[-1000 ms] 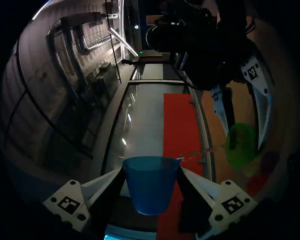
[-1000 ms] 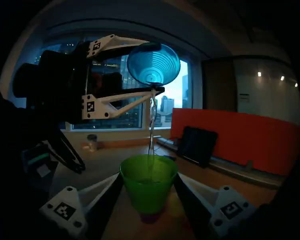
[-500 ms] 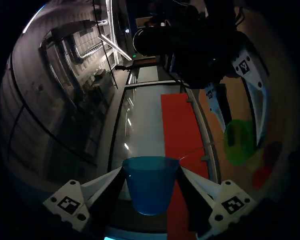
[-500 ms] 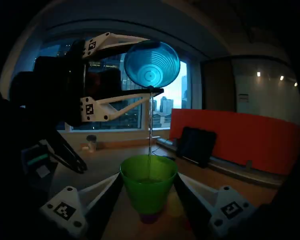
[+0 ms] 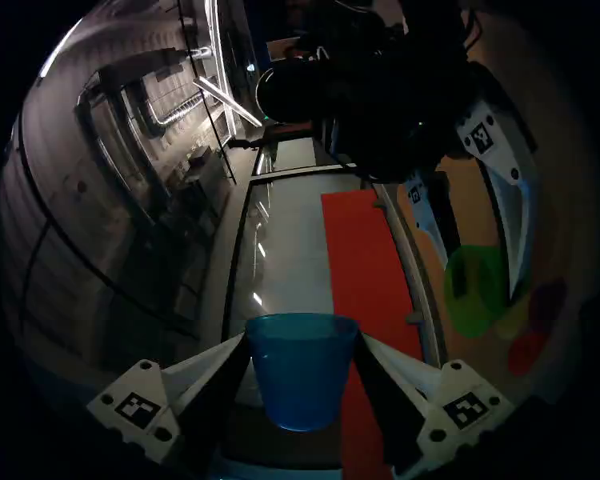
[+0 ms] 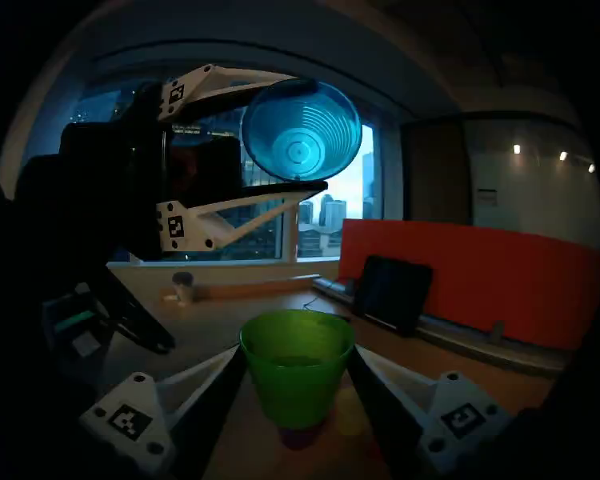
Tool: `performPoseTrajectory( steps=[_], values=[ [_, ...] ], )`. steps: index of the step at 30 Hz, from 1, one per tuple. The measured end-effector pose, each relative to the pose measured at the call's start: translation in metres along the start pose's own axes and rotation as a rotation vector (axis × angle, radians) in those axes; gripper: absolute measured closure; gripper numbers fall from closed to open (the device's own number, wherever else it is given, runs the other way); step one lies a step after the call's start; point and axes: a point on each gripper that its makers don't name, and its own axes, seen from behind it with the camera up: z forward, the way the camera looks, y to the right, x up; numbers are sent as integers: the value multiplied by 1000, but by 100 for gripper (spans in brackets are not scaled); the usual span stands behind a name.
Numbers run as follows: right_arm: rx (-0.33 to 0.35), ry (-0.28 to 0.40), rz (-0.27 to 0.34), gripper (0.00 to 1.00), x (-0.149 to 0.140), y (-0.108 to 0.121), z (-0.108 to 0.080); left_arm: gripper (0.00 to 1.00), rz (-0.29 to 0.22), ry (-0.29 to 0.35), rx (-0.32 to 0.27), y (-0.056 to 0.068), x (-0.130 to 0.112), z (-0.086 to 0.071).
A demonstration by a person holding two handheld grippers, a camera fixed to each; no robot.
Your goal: Pour water
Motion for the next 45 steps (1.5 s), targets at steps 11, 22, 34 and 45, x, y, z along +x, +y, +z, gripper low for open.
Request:
performPoseTrajectory(
  steps=[11,22,34,45],
  values=[
    [-11,5,0,11,1,3,-2,13,-266,-6,1,-3,-11,2],
    [-23,16,2,11,6,7,-7,14,-579,-42,-14,1,-31,1],
    [-27,22,0,11,9,7,-10,14,-888,-107,-40,6,-53,1],
    [-35,30,0,11,10,10,-11,13,-1174,-102,-30,7,-67,-2]
  ],
)
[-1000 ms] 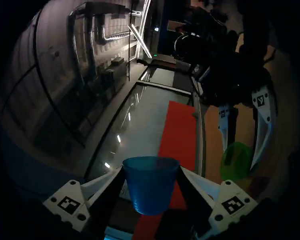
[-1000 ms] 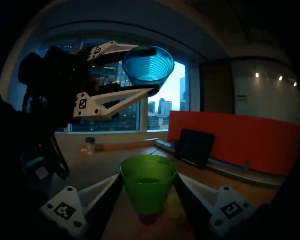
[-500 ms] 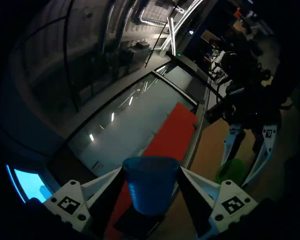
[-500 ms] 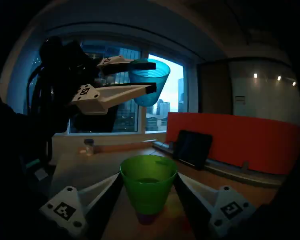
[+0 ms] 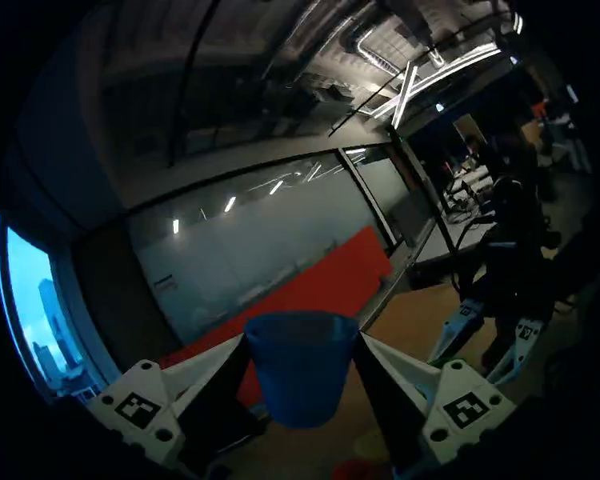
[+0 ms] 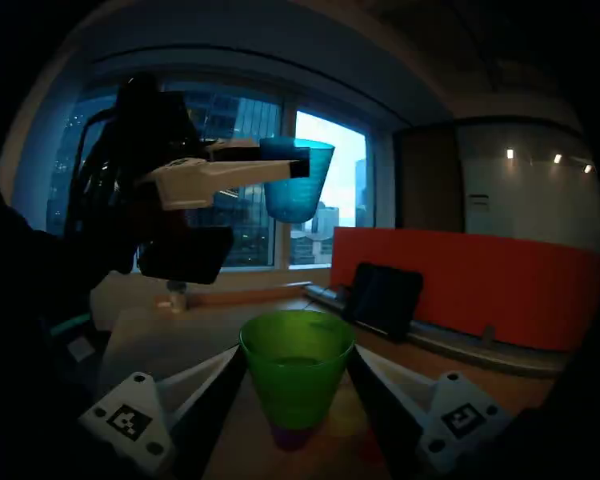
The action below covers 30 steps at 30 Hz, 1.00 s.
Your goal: Pour water
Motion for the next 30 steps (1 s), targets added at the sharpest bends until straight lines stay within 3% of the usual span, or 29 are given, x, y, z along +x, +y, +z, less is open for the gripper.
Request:
performPoseTrajectory(
  steps=[9,19,24,30],
  values=[
    [-5,1,0,11,-1,1,0,13,-262,0,-19,-8,-11,-1],
    [-6,-1,-7,11,0,0,-1,13,-483,28,-59,-6,-13,-3],
    [-9,-2,-9,11,0,1,-2,13,-540,22,-65,-7,-20,-3],
    [-13,-10,-6,11,-1,3,-3,12,-534,-7,-61,-5,-36,-5]
  ],
)
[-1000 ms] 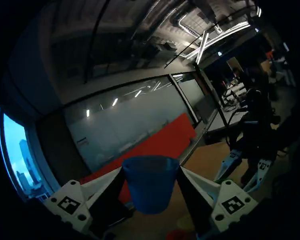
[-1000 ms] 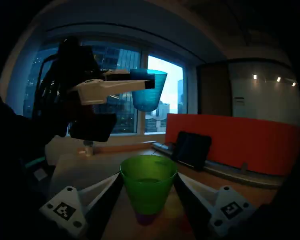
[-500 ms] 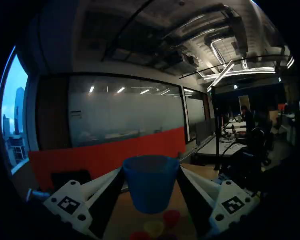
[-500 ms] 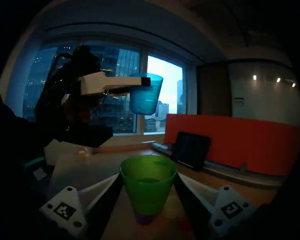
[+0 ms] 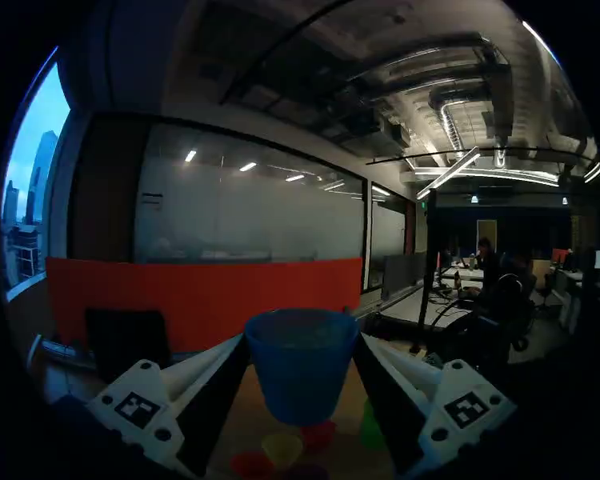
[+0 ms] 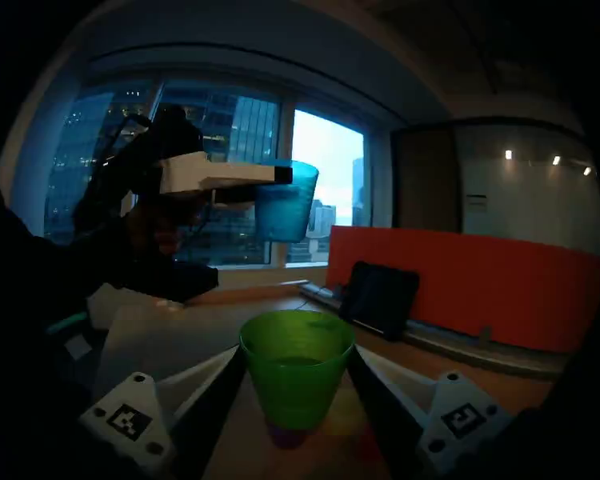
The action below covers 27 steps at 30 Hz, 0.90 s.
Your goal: Pour water
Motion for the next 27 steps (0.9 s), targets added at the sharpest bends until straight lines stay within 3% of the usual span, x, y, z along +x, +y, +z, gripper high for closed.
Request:
performPoseTrajectory(
  steps=[9,27],
  values=[
    [-7,-30,2,11,-7,6,-6,12,39,-66,17,-9,-38,-11],
    [-55,-116,0,10,-33,30,-27,12,89,-201,65,-33,-131,-49]
  ],
)
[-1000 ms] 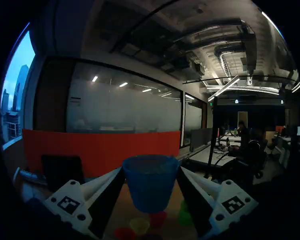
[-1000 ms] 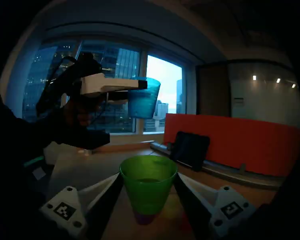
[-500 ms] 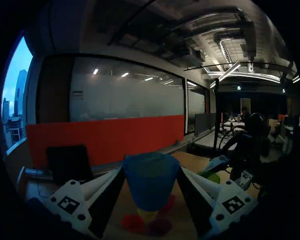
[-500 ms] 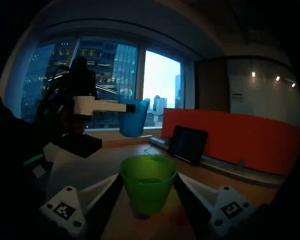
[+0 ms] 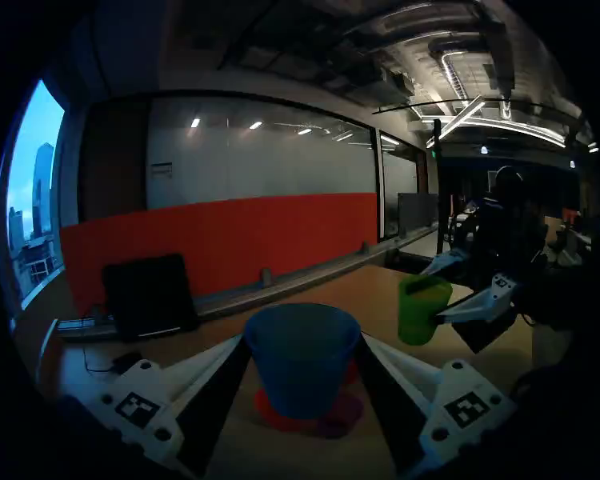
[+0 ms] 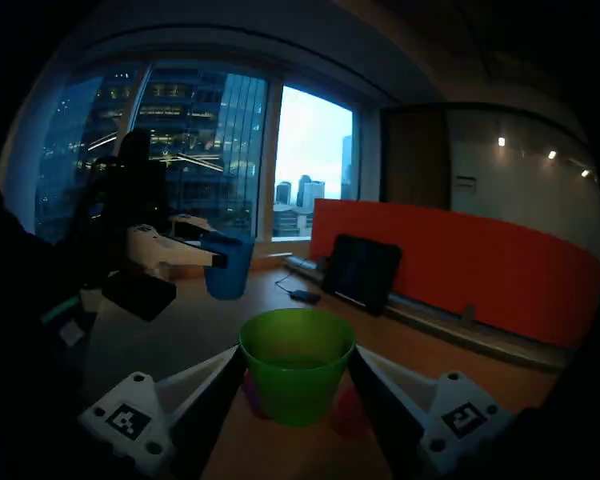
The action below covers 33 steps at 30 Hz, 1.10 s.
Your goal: Pour water
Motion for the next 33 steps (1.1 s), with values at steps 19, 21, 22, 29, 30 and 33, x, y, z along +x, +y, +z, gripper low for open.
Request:
performPoseTrajectory(
  steps=[19,21,22,29,30,33],
  values=[
    [19,-119,39,10,-37,14,-7,12,40,-167,-20,5,-88,-4],
    [24,-135,42,10,-42,14,-8,12,44,-181,-22,5,-95,-3],
    [28,-146,42,10,-45,14,-7,12,44,-189,-25,6,-99,-3],
    [39,-207,40,10,-66,16,-6,12,54,-243,-51,13,-124,-1],
    [40,-214,41,10,-68,16,-6,12,58,-251,-54,14,-127,-1],
    [44,-234,49,10,-75,16,-5,12,72,-278,-65,15,-138,-1]
  ],
)
